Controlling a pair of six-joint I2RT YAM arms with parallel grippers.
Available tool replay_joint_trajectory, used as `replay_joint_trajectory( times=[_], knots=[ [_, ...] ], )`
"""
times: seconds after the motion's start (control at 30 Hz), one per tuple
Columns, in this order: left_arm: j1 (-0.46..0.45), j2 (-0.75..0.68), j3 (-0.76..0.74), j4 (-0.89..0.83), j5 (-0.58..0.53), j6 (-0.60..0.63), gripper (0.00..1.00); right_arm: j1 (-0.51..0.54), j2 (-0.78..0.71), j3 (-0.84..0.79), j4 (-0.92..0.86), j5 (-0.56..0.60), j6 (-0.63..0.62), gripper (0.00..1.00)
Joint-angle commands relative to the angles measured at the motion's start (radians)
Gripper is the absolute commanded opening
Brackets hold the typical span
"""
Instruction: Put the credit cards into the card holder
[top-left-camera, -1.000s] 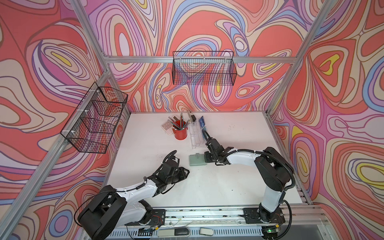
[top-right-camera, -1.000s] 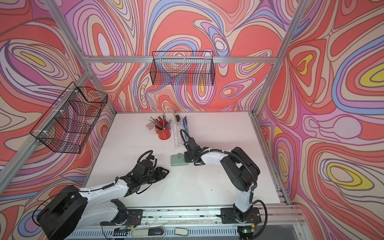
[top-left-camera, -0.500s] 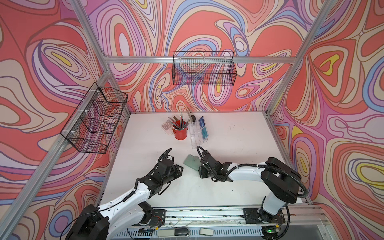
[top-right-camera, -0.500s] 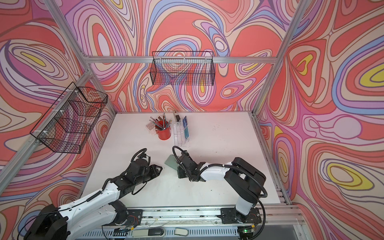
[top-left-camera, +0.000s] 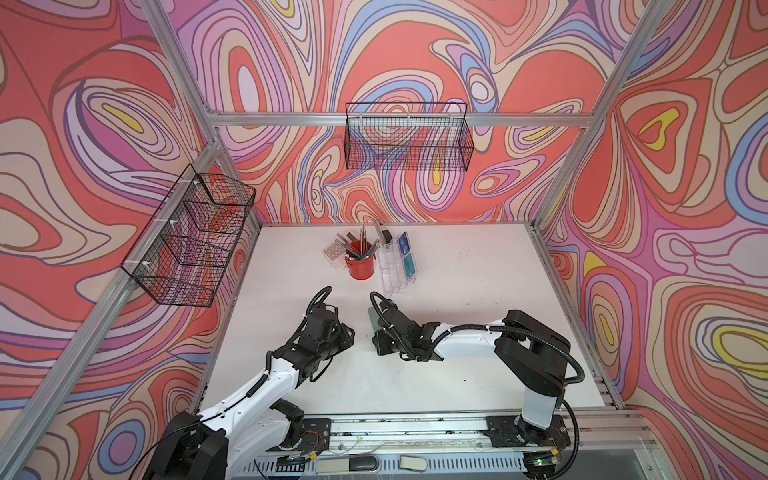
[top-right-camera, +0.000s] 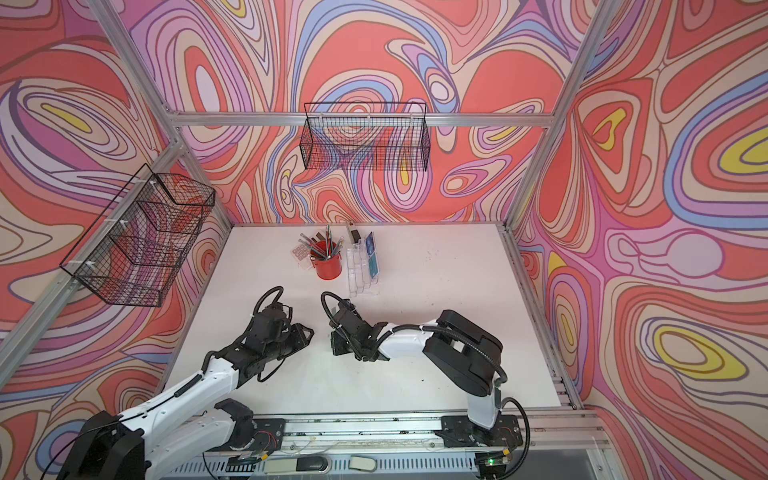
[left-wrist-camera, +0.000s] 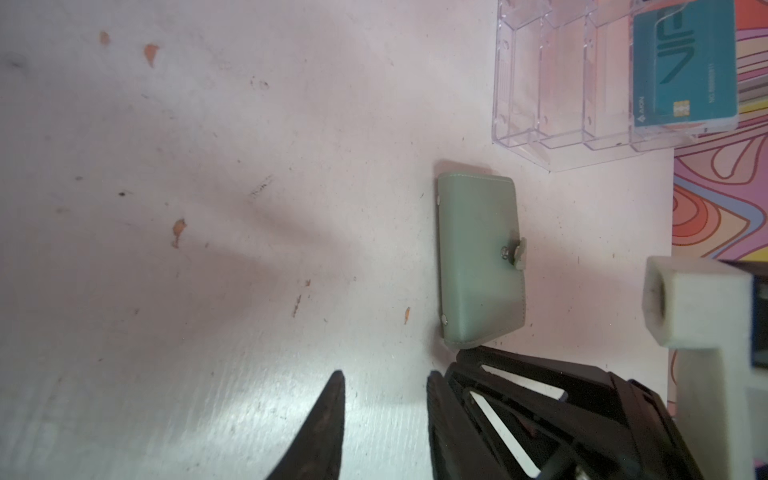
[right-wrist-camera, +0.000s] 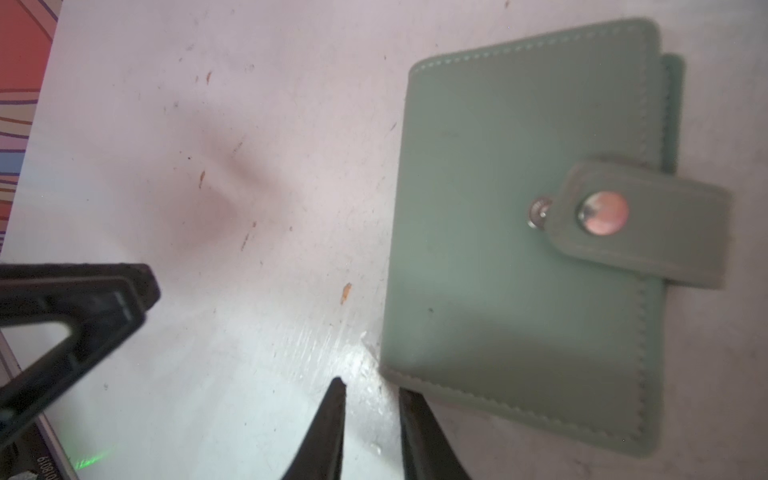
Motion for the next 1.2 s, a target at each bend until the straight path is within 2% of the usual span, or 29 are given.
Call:
replay_joint_trajectory(
  times=[0.0, 0.07, 0.17, 0.37, 0.53, 0.63, 0.7, 0.8, 0.97, 1.17],
  knots=[
    [0.006, 0.027, 0.032, 0.052, 0.064, 0.056, 0.36, 0.004, -0.085, 0.024, -0.114, 0.085, -0.044, 0.3],
    [0.006, 0.049, 0.043, 0.073, 0.085, 0.076, 0.37, 0.004, -0.143, 0.057, -0.205, 0.145, -0.074, 0.34],
    [0.007, 0.093, 0.062, 0.076, 0.096, 0.112, 0.37, 0.004, -0.14, 0.136, -0.337, 0.244, -0.089, 0.37],
    [0.007, 0.111, 0.019, 0.172, 0.074, 0.123, 0.36, 0.004, 0.028, 0.359, -0.531, 0.365, -0.08, 0.37],
    [0.015, 0.036, -0.053, 0.22, 0.005, 0.107, 0.37, 0.004, 0.164, 0.51, -0.661, 0.428, -0.085, 0.34],
    [0.021, -0.066, -0.117, 0.233, -0.067, 0.071, 0.4, 0.004, 0.193, 0.528, -0.679, 0.437, -0.08, 0.34],
    [0.022, -0.128, -0.144, 0.216, -0.117, 0.054, 0.48, 0.005, 0.206, 0.535, -0.699, 0.451, -0.08, 0.34],
    [0.022, -0.197, -0.161, 0.171, -0.184, 0.032, 0.55, 0.004, 0.228, 0.538, -0.714, 0.458, -0.085, 0.34],
    [0.024, -0.229, -0.155, 0.144, -0.144, 0.057, 0.59, 0.004, 0.24, 0.536, -0.711, 0.478, -0.091, 0.33],
    [0.022, -0.157, -0.114, 0.137, -0.078, 0.066, 0.55, 0.004, 0.26, 0.541, -0.657, 0.452, -0.128, 0.33]
  ],
)
